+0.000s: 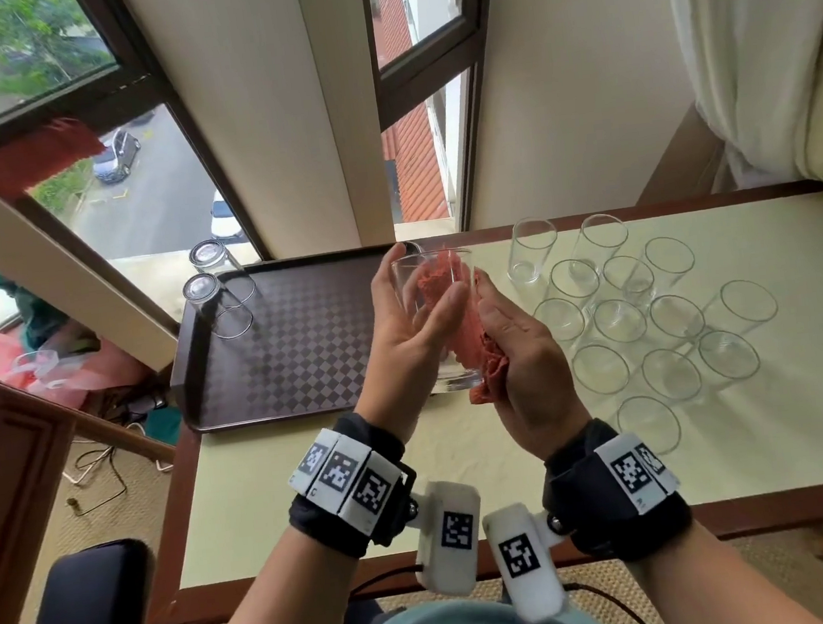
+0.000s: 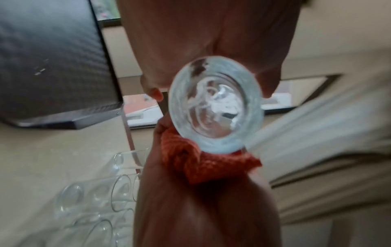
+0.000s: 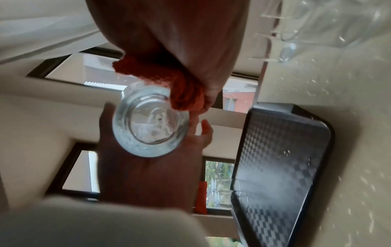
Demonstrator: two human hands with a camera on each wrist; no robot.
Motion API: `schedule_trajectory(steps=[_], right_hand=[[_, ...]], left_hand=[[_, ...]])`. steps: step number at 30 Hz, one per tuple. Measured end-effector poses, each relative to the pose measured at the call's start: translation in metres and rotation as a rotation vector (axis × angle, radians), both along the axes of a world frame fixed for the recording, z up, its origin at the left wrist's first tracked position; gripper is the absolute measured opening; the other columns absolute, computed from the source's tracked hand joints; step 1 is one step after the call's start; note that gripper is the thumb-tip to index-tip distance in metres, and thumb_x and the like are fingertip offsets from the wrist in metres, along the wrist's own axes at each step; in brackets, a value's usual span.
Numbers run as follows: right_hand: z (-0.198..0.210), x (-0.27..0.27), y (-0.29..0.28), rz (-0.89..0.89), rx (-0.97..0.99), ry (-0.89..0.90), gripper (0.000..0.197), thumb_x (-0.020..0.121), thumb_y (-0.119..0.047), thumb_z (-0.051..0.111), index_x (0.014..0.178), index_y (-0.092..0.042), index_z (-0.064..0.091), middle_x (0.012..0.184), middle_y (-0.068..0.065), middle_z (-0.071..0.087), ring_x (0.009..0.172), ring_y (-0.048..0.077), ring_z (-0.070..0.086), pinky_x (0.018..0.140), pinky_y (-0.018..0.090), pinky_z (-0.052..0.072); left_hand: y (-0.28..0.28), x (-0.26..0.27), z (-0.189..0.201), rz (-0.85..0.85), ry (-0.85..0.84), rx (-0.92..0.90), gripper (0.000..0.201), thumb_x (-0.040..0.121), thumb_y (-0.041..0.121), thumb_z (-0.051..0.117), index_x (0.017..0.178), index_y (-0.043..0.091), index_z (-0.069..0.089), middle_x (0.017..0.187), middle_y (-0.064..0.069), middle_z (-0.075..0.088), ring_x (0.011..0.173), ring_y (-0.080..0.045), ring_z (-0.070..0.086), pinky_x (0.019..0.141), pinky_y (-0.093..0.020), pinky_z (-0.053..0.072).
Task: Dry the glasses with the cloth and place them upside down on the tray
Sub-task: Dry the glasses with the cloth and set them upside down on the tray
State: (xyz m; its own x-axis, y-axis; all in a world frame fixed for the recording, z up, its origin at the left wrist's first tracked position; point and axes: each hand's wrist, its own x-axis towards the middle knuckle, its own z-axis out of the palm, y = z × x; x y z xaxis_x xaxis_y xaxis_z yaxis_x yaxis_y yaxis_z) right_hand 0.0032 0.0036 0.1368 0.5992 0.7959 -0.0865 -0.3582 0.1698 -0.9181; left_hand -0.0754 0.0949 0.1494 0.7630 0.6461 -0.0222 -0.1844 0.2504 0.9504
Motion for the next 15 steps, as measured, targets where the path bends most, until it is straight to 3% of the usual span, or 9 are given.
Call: schedule_trajectory(steps=[3, 5, 7, 9, 10, 13, 15], right_hand=[[0.003, -0.002, -0.003, 0.050, 0.049, 0.135, 0.044, 0.107, -0.022, 0.032, 0.148, -0.009, 0.044, 0.141, 0.010, 0.059, 0.130, 0.024, 0.056, 0.105, 0.036, 0.049], [0.002, -0.003, -0.005, 0.014, 0.057, 0.167, 0.044, 0.107, -0.022, 0.033, 0.147, -0.009, 0.044, 0.142, 0.009, 0.058, 0.131, 0.023, 0.056, 0.104, 0.035, 0.050], [0.002, -0.003, -0.006, -0.061, 0.005, 0.057, 0.044, 0.106, -0.024, 0.038, 0.149, -0.015, 0.043, 0.141, 0.007, 0.058, 0.127, 0.020, 0.057, 0.095, 0.025, 0.054], [0.003, -0.002, -0.006, -0.107, -0.064, -0.097, 0.042, 0.108, -0.022, 0.037, 0.150, -0.021, 0.041, 0.133, 0.006, 0.062, 0.110, 0.016, 0.062, 0.073, 0.015, 0.055], [0.004, -0.003, -0.007, -0.107, -0.070, -0.139, 0.042, 0.108, -0.021, 0.035, 0.150, -0.022, 0.040, 0.131, 0.006, 0.061, 0.104, 0.013, 0.062, 0.071, 0.014, 0.054], [0.009, -0.004, -0.007, -0.069, -0.031, -0.141, 0.044, 0.109, -0.023, 0.033, 0.153, -0.019, 0.036, 0.138, -0.002, 0.057, 0.124, 0.010, 0.058, 0.099, 0.026, 0.052], [0.010, -0.004, -0.008, -0.025, 0.020, -0.063, 0.049, 0.106, -0.027, 0.036, 0.154, -0.016, 0.034, 0.146, 0.000, 0.053, 0.134, 0.016, 0.052, 0.109, 0.035, 0.045]], left_hand=[[0.000, -0.005, -0.001, -0.057, -0.007, -0.051, 0.053, 0.095, 0.035, 0.049, 0.144, 0.018, 0.039, 0.129, -0.007, 0.058, 0.112, -0.015, 0.062, 0.086, -0.028, 0.056], [-0.001, -0.007, -0.004, -0.077, -0.014, -0.042, 0.050, 0.095, 0.034, 0.044, 0.144, 0.023, 0.042, 0.127, 0.001, 0.062, 0.116, -0.011, 0.061, 0.095, -0.030, 0.054], [-0.001, -0.009, -0.003, -0.003, -0.019, -0.033, 0.059, 0.093, 0.030, 0.047, 0.148, 0.036, 0.029, 0.135, 0.008, 0.057, 0.123, -0.004, 0.057, 0.103, -0.023, 0.049], [-0.002, -0.009, -0.001, 0.023, -0.035, 0.012, 0.066, 0.096, 0.030, 0.048, 0.152, 0.045, 0.016, 0.150, -0.004, 0.045, 0.136, -0.011, 0.048, 0.101, -0.017, 0.047], [-0.004, -0.008, 0.002, 0.006, -0.031, 0.038, 0.066, 0.099, 0.033, 0.048, 0.153, 0.046, 0.013, 0.155, -0.008, 0.040, 0.140, -0.016, 0.045, 0.098, -0.015, 0.047], [-0.010, -0.004, 0.010, -0.008, -0.023, 0.064, 0.082, 0.088, 0.037, 0.059, 0.154, 0.044, 0.010, 0.160, -0.010, 0.030, 0.141, -0.021, 0.042, 0.085, -0.013, 0.052], [-0.010, -0.003, 0.007, -0.006, -0.059, 0.030, 0.096, 0.074, 0.049, 0.075, 0.149, 0.046, 0.015, 0.156, -0.008, 0.036, 0.136, -0.018, 0.049, 0.084, -0.017, 0.054]])
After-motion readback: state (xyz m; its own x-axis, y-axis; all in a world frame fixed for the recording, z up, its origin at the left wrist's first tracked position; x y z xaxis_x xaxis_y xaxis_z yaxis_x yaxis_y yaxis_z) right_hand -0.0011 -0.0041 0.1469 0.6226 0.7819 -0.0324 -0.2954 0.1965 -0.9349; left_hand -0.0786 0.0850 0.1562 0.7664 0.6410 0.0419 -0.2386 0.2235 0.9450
